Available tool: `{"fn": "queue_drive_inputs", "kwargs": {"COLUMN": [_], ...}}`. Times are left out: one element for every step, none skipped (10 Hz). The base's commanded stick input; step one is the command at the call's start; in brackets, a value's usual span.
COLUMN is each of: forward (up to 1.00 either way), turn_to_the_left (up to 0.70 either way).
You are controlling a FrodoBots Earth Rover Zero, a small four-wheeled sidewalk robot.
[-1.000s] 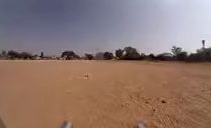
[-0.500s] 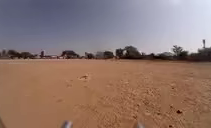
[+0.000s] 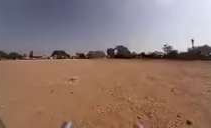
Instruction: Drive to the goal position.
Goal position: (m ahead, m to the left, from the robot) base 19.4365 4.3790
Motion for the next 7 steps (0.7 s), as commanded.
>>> {"fn": "queue_drive_inputs", "kwargs": {"forward": [0.70,0.70,0.70,0.70,0.70,0.70,0.70], "turn_to_the_left": [0.00,0.00,0.00,0.00,0.00,0.00,0.00]}}
